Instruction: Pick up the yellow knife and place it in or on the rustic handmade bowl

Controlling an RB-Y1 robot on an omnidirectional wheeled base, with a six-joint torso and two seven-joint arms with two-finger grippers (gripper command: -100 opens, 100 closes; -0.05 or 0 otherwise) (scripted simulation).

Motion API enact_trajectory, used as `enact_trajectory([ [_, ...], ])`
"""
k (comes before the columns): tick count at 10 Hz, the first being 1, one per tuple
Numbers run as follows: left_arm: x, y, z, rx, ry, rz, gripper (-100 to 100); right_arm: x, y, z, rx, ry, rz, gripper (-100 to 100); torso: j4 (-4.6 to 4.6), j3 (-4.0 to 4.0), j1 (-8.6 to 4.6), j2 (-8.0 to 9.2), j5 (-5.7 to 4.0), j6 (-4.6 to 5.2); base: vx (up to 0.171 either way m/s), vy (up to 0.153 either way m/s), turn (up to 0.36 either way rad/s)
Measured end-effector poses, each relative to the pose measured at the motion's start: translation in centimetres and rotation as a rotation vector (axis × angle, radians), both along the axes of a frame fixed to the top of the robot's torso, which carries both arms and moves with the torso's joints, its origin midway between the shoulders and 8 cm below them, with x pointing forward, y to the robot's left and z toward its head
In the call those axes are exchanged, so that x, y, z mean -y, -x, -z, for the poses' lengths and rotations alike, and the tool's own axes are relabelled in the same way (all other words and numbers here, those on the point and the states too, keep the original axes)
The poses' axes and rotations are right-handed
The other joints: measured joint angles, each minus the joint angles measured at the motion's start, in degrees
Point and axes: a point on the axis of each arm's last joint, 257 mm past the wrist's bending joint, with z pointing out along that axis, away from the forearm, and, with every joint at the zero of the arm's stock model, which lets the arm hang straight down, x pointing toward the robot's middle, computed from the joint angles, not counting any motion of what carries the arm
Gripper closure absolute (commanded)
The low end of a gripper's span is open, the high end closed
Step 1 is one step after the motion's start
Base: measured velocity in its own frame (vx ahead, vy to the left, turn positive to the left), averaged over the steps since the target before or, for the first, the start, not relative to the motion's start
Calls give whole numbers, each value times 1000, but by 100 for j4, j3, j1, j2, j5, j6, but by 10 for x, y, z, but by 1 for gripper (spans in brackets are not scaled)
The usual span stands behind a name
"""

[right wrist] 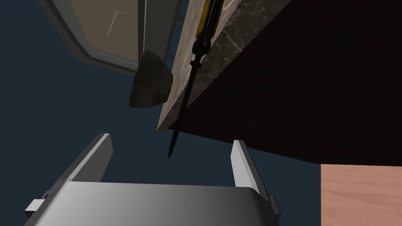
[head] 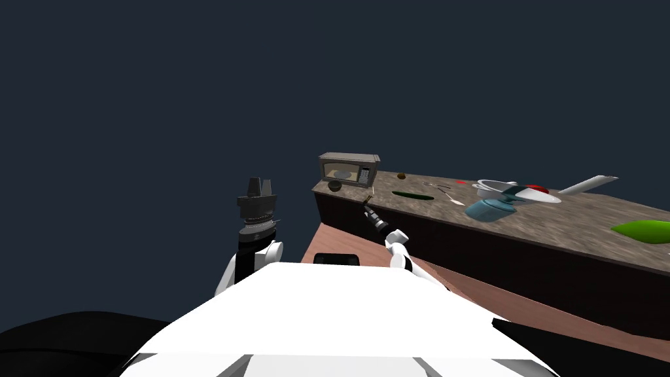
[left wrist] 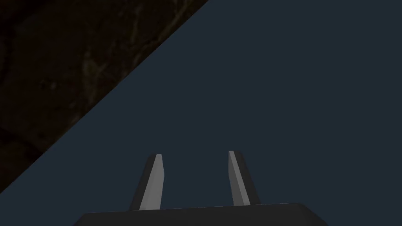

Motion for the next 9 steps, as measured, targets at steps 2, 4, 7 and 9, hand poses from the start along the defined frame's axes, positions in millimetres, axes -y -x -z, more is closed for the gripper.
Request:
enact_trajectory([
  [2, 0, 0, 0, 0, 0, 0, 0, 26, -3, -2, 3, -30, 74, -100, -6, -18, -37, -33, -7, 1, 115, 92, -138],
  [4, 0, 0, 0, 0, 0, 0, 0, 56, -4, -6, 4, -53, 146, -100, -9, -24, -66, -41, -14, 0, 95, 24, -107],
  [7, 0, 0, 0, 0, 0, 0, 0, 68, -8, -9, 4, -149, 234, -100, -9, -25, -95, -44, -21, 1, 98, -28, -104],
  [9, 0, 0, 0, 0, 0, 0, 0, 48, -9, -3, -10, -234, 259, -100, -8, -21, -91, -35, -21, -1, 49, -14, -23],
])
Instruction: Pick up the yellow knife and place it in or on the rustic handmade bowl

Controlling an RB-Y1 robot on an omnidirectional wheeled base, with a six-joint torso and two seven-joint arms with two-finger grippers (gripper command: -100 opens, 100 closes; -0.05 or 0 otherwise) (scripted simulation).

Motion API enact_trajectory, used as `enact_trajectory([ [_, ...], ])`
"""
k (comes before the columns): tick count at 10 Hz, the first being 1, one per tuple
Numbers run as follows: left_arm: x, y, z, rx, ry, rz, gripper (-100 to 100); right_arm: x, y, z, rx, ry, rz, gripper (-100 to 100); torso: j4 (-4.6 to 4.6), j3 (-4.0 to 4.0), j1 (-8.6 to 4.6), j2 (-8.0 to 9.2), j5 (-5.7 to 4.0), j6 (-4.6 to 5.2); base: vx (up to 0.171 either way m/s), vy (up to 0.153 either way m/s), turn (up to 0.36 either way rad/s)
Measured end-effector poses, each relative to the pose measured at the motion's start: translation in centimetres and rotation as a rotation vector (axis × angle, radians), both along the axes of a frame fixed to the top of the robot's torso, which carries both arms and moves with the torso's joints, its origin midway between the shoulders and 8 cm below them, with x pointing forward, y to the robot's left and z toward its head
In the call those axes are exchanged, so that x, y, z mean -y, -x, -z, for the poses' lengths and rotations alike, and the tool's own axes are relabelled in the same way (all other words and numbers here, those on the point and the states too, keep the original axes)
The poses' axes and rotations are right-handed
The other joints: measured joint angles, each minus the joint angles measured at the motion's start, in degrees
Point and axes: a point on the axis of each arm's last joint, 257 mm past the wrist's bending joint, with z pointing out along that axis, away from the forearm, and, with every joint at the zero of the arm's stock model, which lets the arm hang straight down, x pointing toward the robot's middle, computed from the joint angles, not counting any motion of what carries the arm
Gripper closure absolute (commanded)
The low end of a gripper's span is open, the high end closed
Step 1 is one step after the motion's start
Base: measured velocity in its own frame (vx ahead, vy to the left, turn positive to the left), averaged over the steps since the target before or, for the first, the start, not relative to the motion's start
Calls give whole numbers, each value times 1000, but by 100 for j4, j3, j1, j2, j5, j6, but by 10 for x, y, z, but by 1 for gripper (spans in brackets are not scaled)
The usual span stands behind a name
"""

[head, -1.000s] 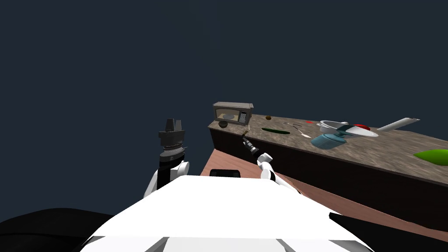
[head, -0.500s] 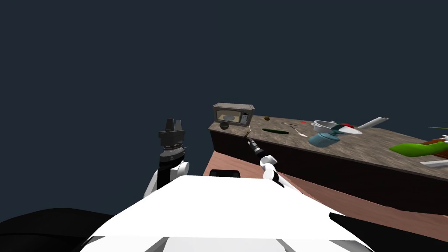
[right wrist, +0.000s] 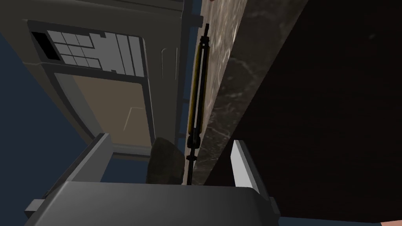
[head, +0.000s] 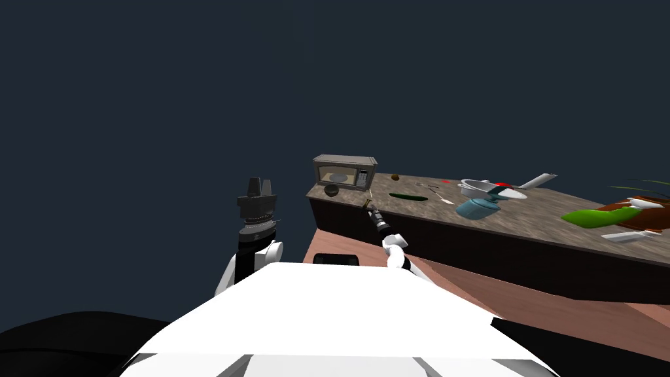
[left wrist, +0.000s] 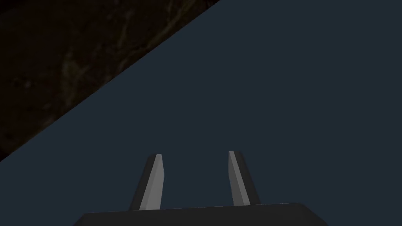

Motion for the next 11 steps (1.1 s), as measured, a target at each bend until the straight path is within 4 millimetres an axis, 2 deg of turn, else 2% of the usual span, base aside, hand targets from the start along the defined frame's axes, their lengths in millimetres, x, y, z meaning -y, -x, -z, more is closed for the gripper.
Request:
enact_trajectory([
  [1, 0, 0, 0, 0, 0, 0, 0, -14, 0, 6, -6, -40, 0, -100, 2, 7, 4, 12, 1, 0, 7, 0, -1],
  [3, 0, 0, 0, 0, 0, 0, 0, -24, 0, 7, -6, -55, -3, -100, 7, 17, 6, 30, 2, 1, 0, 0, 0],
  [4, 0, 0, 0, 0, 0, 0, 0, -24, 0, 7, -6, -56, -3, 0, 7, 18, 5, 31, 2, 1, 0, 0, 0],
  [5, 0, 0, 0, 0, 0, 0, 0, -24, 0, 7, -6, -56, -3, -100, 7, 18, 5, 31, 2, 1, 0, 0, 0],
  [6, 0, 0, 0, 0, 0, 0, 0, -24, 0, 7, -6, -56, -3, 100, 7, 18, 5, 31, 2, 1, 0, 0, 0],
  [10, 0, 0, 0, 0, 0, 0, 0, -24, 0, 7, -6, -56, -3, 100, 7, 18, 5, 31, 2, 1, 0, 0, 0],
  [11, 0, 0, 0, 0, 0, 0, 0, -24, 0, 7, -6, -56, -3, 0, 7, 18, 5, 31, 2, 1, 0, 0, 0],
])
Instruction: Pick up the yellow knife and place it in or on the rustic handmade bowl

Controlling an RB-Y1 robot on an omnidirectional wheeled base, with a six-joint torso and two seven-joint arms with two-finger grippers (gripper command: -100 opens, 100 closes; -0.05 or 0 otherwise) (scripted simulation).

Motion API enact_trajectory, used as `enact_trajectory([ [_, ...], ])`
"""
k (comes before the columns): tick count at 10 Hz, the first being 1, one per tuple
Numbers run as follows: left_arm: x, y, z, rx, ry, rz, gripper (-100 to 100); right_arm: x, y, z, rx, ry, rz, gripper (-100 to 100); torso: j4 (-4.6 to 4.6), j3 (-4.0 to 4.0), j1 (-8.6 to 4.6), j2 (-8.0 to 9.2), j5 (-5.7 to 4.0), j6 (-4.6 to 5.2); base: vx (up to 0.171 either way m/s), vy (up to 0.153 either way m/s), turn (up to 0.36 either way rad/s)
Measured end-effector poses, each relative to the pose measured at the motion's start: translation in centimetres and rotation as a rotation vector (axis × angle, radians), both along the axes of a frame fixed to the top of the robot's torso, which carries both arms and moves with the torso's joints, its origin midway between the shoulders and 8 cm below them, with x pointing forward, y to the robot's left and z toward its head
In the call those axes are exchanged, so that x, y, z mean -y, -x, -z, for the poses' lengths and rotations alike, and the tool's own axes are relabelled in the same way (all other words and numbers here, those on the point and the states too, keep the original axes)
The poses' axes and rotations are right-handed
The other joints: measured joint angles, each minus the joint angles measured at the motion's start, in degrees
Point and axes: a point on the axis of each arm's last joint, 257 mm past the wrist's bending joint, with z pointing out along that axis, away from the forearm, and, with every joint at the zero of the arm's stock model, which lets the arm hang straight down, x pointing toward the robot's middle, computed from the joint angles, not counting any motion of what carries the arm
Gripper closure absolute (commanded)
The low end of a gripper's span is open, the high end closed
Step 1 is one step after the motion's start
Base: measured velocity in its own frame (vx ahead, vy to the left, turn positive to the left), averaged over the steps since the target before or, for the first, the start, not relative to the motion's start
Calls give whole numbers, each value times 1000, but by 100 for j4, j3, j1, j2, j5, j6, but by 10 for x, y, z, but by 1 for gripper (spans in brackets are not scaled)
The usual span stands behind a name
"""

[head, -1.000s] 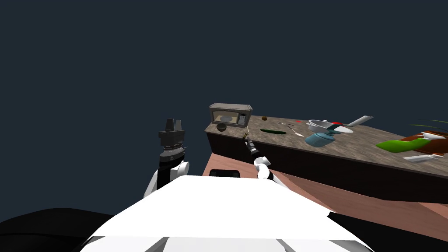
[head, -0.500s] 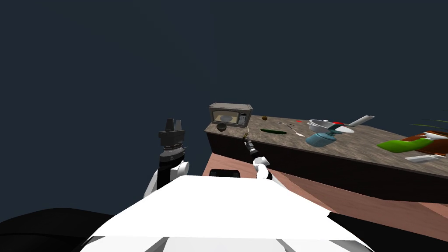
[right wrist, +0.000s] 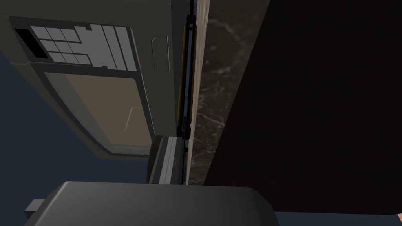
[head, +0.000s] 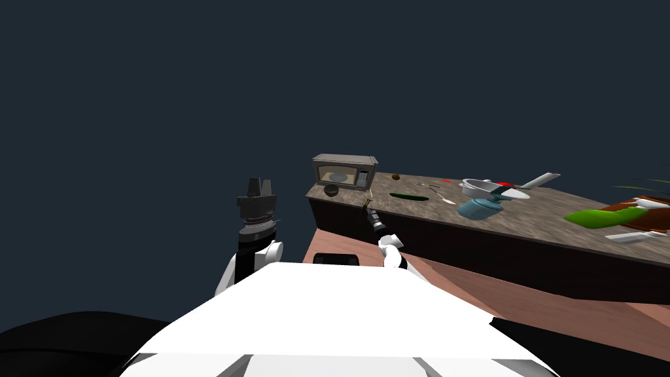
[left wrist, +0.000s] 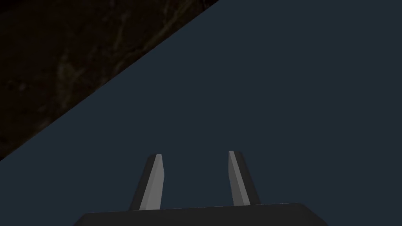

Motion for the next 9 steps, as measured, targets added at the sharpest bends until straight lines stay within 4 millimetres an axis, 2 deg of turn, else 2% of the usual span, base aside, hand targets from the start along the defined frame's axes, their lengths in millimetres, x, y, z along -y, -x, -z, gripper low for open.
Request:
enact_trajectory([
  [1, 0, 0, 0, 0, 0, 0, 0, 0, 0, 0, 0, 0, 0, -100, 0, 0, 0, 0, 0, 0, -52, 7, 99],
  [3, 0, 0, 0, 0, 0, 0, 0, 19, 1, 0, -6, 48, -1, -100, 6, 16, 2, 29, 1, -1, -124, 12, 159],
  [5, 0, 0, 0, 0, 0, 0, 0, 29, 0, 1, -20, 96, -17, -100, 14, 37, 7, 65, 1, -1, -210, 25, 168],
  [8, 0, 0, 0, 0, 0, 0, 0, 24, 3, 14, -54, 134, -58, -100, 19, 51, -12, 88, -2, -1, -243, -30, 184],
  [9, 0, 0, 0, 0, 0, 0, 0, 17, 8, 20, -66, 147, -78, -100, 20, 56, -22, 99, -5, 1, -273, -52, 163],
])
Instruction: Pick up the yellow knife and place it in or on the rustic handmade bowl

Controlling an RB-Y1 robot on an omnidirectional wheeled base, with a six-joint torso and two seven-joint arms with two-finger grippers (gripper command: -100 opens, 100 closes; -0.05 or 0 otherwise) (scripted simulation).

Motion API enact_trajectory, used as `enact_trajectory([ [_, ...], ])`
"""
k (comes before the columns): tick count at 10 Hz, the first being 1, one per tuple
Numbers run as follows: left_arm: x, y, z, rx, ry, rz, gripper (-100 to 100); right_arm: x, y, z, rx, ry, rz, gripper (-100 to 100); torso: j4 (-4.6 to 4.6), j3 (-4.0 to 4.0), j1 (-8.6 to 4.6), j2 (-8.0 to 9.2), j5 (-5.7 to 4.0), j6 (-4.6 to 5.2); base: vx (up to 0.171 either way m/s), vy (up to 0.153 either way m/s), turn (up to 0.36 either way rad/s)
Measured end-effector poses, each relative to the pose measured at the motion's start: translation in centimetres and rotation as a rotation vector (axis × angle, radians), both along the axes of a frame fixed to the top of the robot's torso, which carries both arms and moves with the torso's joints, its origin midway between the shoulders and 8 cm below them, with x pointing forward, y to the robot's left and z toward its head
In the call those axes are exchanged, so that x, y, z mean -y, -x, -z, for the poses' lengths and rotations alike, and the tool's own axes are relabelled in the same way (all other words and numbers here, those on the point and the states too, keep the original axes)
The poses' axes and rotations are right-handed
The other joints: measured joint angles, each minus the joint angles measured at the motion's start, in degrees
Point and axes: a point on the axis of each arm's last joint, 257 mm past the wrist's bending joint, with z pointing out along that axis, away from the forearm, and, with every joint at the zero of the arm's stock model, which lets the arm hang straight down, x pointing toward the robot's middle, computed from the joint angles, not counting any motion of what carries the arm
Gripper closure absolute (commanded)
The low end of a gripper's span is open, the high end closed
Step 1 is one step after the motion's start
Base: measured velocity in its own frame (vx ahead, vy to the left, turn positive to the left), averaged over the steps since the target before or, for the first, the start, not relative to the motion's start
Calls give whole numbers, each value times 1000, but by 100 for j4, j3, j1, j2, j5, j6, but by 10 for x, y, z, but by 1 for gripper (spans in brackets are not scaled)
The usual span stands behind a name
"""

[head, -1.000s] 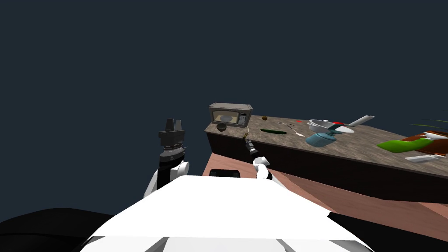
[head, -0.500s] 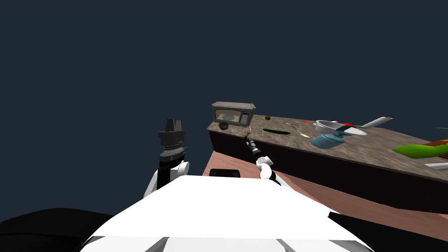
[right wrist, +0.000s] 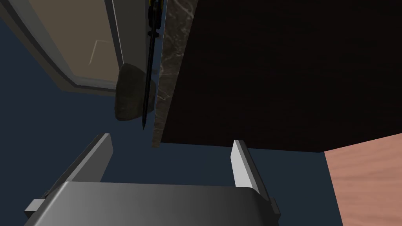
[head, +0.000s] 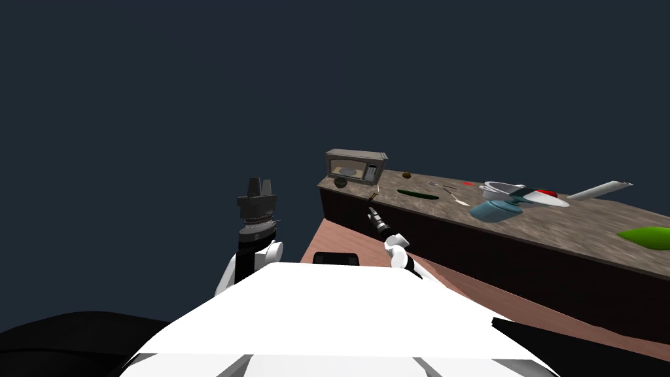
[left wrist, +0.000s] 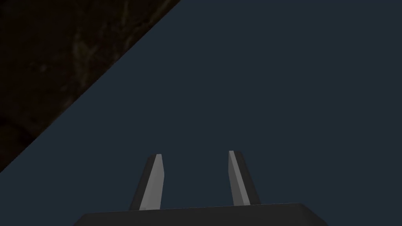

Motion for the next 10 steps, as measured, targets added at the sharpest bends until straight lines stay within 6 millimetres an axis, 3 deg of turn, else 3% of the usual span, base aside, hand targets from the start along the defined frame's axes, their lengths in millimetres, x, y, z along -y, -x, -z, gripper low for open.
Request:
enact_trajectory([
  [2, 0, 0, 0, 0, 0, 0, 0, -15, 4, 10, -21, 3, -34, -100, 1, 1, -16, -1, -3, 1, -223, -115, 108],
  [4, 0, 0, 0, 0, 0, 0, 0, -26, 7, 12, -27, 4, -68, -100, -4, -15, -68, -30, -13, 4, -139, -226, 39],
  [7, 0, 0, 0, -1, -1, 0, 0, -43, 6, 4, -11, 5, -141, -100, -23, -69, -86, -125, -18, 4, 81, -221, 18],
  [10, 0, 0, 0, -1, 0, 0, 0, -56, 4, -4, 5, 2, -197, -100, -29, -83, -21, -148, -5, 1, 124, -91, 8],
])
